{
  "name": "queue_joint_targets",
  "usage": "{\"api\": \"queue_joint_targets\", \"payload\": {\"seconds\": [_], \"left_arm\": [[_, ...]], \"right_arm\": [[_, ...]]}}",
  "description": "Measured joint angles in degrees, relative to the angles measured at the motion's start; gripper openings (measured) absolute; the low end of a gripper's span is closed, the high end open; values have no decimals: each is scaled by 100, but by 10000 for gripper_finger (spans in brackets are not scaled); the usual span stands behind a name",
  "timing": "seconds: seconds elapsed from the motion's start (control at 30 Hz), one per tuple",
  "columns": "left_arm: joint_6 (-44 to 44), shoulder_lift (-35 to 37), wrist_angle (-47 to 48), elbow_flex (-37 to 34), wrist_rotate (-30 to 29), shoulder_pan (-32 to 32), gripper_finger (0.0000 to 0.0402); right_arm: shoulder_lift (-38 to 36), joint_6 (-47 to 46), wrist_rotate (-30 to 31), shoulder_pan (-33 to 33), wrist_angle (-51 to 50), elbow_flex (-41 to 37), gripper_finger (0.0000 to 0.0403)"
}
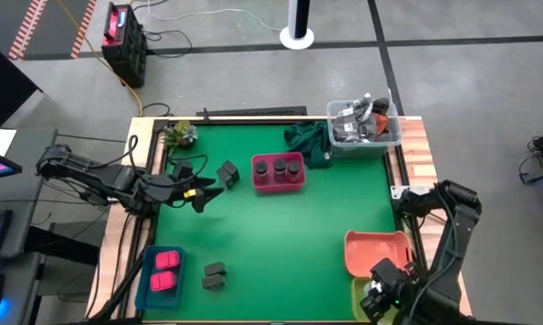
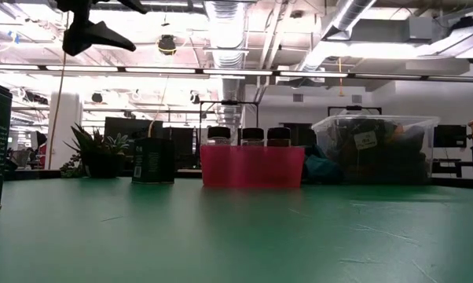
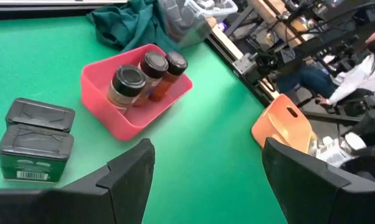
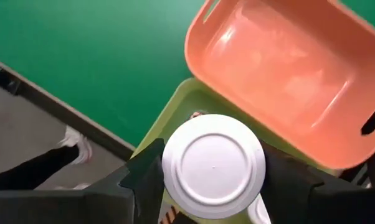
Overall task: Sort spices by type
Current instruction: Put the white seasoning bottle into the yellow bin, then put the top left black seasoning can into the orange bin
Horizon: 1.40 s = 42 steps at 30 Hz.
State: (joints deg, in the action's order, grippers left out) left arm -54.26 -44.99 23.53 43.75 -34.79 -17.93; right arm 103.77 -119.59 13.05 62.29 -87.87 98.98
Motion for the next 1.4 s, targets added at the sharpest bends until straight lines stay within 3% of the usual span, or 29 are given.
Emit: {"api": "queue_joint_targets", "payload": {"seconds": [0.2,0.4,0.7,0.97,1.1,1.23,1.4], "left_arm": [[0,0,158,0,0,-18,283],[98,0,158,0,43,-34,283],[545,-99,316,0,1025,-303,283],[110,-466,919,0,927,-339,283],[-129,-721,1124,0,602,-331,283],[-162,-1019,1526,0,161,-169,283],[215,-1325,1804,0,244,364,283]], "right_arm": [[420,108,-3,-6,164,3,239],[823,-359,-47,194,300,0,243],[889,-465,-234,214,377,5,289],[783,-444,-269,199,237,88,303],[566,-316,-276,101,-219,330,303],[229,243,-268,-120,-215,354,303],[33,1296,-202,-736,-172,354,304]]}}
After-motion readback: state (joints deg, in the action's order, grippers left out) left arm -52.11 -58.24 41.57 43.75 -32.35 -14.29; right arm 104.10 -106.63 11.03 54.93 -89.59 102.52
